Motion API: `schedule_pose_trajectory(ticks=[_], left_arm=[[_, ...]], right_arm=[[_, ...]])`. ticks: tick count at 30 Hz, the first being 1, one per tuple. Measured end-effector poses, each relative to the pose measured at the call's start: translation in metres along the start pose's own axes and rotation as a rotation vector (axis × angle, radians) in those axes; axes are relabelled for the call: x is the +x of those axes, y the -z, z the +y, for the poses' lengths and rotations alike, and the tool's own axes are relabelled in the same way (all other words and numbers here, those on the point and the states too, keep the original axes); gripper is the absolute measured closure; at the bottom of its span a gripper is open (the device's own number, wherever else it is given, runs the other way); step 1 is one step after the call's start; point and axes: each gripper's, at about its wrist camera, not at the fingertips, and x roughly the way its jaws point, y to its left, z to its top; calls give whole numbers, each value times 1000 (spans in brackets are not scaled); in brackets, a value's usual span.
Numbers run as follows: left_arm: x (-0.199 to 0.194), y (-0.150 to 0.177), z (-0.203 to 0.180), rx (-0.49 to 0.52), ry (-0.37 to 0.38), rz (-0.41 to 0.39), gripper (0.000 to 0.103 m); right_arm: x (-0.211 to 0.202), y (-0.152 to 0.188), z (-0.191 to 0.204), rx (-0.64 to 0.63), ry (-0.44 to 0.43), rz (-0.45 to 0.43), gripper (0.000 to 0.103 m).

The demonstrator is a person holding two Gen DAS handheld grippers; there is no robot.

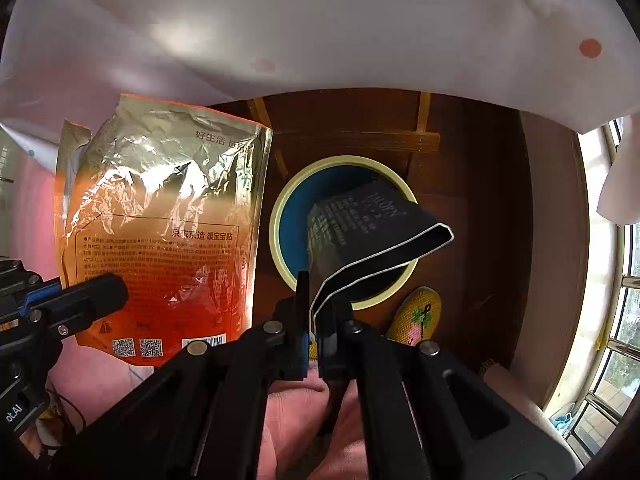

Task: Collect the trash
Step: 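Carry the orange bag and black card down over the trash bin, then open both grippers to drop the bag and card into the bin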

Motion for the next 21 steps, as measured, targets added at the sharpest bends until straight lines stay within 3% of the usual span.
schedule_pose_trajectory(ticks=[5,9,10,11,12,14,16,19,21], left_arm=[[95,-14,19,-86,-20,47,100],[154,-20,25,-94,-54,74,100],[166,-20,26,-95,-64,85,98],[176,-19,26,-99,-75,97,96],[186,-24,32,-103,-85,111,89],[199,-23,35,-114,-90,125,78],[205,-25,37,-119,-96,126,53],[206,-20,38,-127,-109,113,40],[204,-21,40,-139,-120,111,39]], right_arm=[[88,-3,-32,13,9,49,103],[139,-5,-51,4,18,55,102],[149,-6,-54,6,27,57,100],[157,-7,-59,13,30,62,91],[164,-9,-63,25,25,63,71],[172,-10,-70,47,6,59,44],[176,-13,-76,58,-7,52,44],[177,-10,-79,57,12,55,44],[173,-8,-80,58,17,53,44]])
